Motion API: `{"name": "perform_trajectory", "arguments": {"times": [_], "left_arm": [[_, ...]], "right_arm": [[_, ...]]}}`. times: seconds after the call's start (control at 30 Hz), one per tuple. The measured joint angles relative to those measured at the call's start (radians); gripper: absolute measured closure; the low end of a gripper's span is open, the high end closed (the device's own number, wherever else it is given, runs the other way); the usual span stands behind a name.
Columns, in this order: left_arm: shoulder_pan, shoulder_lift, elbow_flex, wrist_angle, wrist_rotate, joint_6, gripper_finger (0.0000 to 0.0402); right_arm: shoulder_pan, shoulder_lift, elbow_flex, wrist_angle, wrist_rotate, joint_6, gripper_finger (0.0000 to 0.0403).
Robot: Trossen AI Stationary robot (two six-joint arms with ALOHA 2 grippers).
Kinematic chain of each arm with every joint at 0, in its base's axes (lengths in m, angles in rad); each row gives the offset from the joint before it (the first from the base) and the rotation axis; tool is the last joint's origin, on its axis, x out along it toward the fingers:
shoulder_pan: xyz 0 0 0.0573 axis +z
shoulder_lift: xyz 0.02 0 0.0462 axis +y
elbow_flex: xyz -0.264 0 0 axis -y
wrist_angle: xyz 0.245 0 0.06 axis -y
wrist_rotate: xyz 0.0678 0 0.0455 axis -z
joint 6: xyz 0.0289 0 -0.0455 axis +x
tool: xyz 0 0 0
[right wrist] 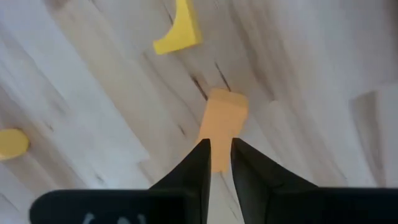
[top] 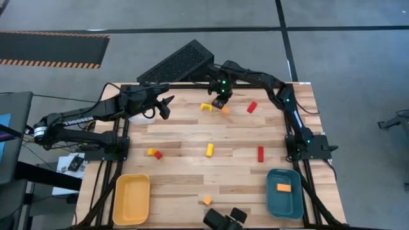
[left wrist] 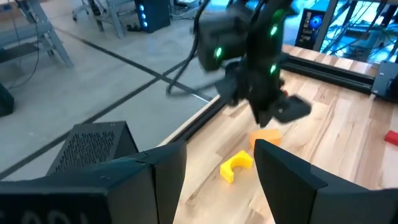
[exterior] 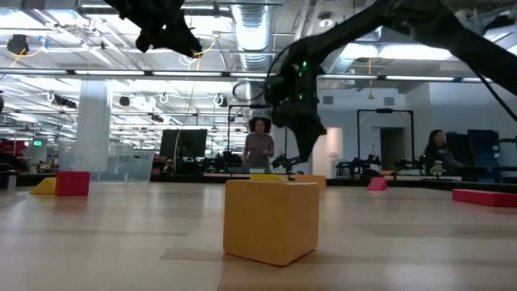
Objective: Sort & place blocks by color
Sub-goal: Put the top orange block in the dark green bin
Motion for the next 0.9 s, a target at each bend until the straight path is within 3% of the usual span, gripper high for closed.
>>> {"name": "perform_trajectory", "arguments": {"times": [0.2, 0.37, 0.53, 0.67, 0.9], "left_arm": [[0.000, -0.006, 0.000, -0.012, -0.001, 0.001, 0.0219], [0.000, -0.008, 0.000, -0.027, -0.010, 0.020, 0.0219], [0.001, -0.008, 0.000, -0.041, -0.013, 0.023, 0.0219], [0.001, -0.008, 0.000, -0.076, -0.015, 0.023, 0.0219], [0.001, -0.008, 0.000, -0.097, -0.016, 0.023, 0.0219]], "right_arm": [[0.002, -0.074, 0.001, 0.035, 0.000, 0.015, 0.0284], [0.005, -0.076, -0.023, 0.047, 0.007, 0.023, 0.0190], [0.008, -0.073, -0.144, 0.100, 0.050, 0.109, 0.0109], [0.019, -0.073, -0.187, 0.144, 0.056, 0.113, 0.0094], [0.048, -0.074, -0.242, 0.201, 0.074, 0.122, 0.0102]]}}
